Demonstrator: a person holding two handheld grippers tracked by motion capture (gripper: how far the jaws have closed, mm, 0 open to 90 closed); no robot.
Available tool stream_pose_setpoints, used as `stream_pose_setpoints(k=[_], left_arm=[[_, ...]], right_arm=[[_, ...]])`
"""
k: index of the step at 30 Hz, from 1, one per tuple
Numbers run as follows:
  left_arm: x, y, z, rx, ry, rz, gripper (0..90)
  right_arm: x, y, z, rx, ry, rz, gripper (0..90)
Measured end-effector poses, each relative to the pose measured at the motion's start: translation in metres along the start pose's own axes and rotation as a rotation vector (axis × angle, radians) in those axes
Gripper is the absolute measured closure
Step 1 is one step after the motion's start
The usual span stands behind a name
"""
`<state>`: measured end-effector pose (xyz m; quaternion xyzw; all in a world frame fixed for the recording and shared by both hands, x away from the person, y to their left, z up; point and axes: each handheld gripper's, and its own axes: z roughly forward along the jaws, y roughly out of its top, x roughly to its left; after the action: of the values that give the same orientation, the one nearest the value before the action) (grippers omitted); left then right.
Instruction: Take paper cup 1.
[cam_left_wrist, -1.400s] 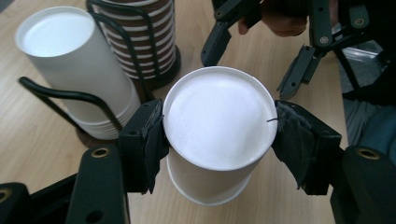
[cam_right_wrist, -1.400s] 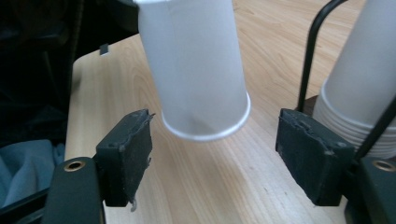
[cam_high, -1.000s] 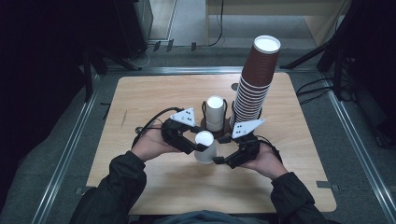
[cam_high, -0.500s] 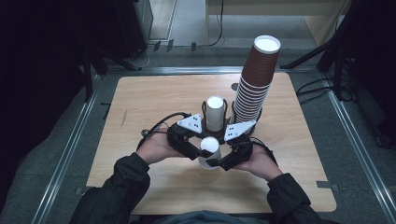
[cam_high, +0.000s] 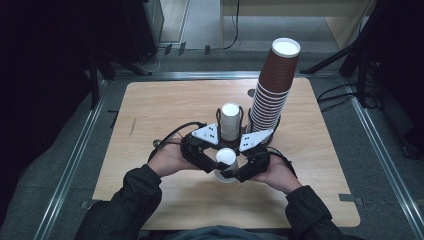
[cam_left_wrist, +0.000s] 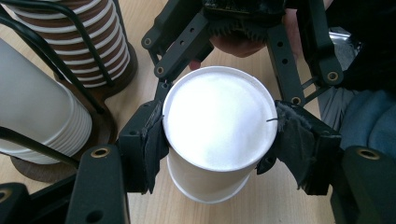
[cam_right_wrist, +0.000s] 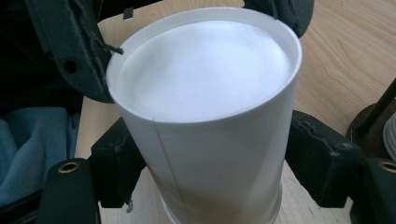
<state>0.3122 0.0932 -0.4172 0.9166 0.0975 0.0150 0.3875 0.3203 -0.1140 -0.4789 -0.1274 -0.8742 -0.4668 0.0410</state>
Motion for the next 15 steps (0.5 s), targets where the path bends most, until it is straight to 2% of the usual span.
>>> stream_pose_setpoints(k=[3, 5, 7, 9, 11, 15], left_arm=[[0.0006, -0.0001, 0.0001, 0.007, -0.003, -0.004, 36.1], [0.0025, -0.0009, 0.0011, 0.012, -0.008, -0.035, 35.9], [0.0039, -0.0019, 0.0013, 0.012, -0.015, -0.051, 35.7], [0.0043, -0.0025, 0.0009, 0.008, -0.008, -0.049, 34.0], [0.0043, -0.0032, 0.0002, -0.011, 0.0, -0.057, 27.4], [0.0027, -0.003, 0.0003, -0.017, 0.016, -0.054, 15.5]], right_arm=[[0.0007, 0.0004, 0.0001, -0.002, 0.002, -0.017, 27.8], [0.001, 0.0007, 0.0002, -0.006, -0.003, -0.031, 29.1], [0.0012, 0.0007, 0.0003, -0.001, -0.002, -0.031, 29.7], [0.0016, 0.0007, 0.0002, 0.005, 0.003, -0.021, 29.9], [0.0009, 0.0013, -0.0004, -0.006, 0.0, -0.024, 30.5], [-0.0004, 0.001, -0.003, -0.021, -0.009, -0.027, 31.1]])
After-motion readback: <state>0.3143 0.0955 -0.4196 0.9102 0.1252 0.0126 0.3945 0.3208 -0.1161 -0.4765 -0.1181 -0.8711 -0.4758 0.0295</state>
